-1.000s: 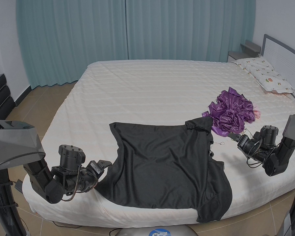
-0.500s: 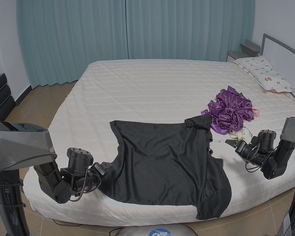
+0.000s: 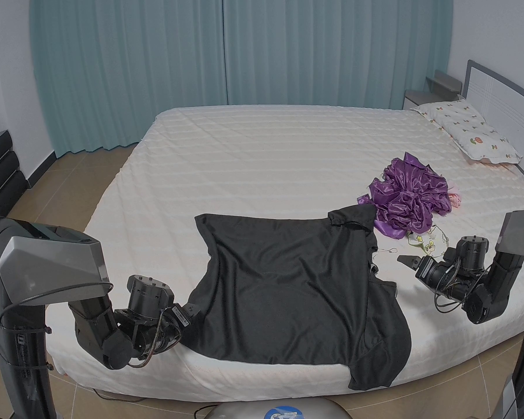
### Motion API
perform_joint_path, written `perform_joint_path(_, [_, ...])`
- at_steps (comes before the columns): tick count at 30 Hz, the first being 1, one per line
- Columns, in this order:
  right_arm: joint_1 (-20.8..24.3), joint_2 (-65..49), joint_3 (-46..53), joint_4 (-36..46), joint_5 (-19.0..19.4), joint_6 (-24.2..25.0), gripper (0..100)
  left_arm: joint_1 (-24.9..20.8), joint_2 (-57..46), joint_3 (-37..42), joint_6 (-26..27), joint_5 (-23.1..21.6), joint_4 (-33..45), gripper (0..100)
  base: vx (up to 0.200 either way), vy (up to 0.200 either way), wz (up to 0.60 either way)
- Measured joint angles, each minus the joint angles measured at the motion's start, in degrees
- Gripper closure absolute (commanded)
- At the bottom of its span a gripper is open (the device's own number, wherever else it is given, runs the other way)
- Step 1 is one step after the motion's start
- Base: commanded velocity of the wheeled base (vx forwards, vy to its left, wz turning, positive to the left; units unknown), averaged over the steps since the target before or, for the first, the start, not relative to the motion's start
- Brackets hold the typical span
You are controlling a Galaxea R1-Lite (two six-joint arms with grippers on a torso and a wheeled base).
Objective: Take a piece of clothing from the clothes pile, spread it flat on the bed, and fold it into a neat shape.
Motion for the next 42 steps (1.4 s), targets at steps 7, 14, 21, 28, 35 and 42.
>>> perform_joint_path(7, [0.0,-0.2,2.4,-1.1,0.1,-2.0,0,-0.5,-0.1,-0.1,1.2,0.8,3.3,0,0.000,0.000,0.00])
perform_joint_path(14, [-0.1,-0.4,7.7,-4.2,1.7,-5.3,0,-1.0,0.2,-0.2,2.2,0.8,3.7,100,0.000,0.000,0.00])
perform_joint_path(21, [1.1,0.0,14.1,-6.3,4.5,-9.0,0,-1.5,0.3,1.6,5.9,0.9,6.3,100,0.000,0.000,0.00])
perform_joint_path(28, [2.9,1.8,17.7,-6.3,4.8,-14.7,0,-1.5,-0.4,4.2,8.4,1.0,7.5,100,0.000,0.000,0.00])
perform_joint_path(35, [5.2,4.4,17.8,-6.3,3.8,-15.6,0,-1.4,-1.2,6.1,9.7,0.9,8.5,100,0.000,0.000,0.00])
perform_joint_path(42, [5.5,6.6,16.7,-6.2,3.4,-15.7,100,-1.4,-1.4,6.4,10.1,0.8,9.4,100,0.000,0.000,0.00])
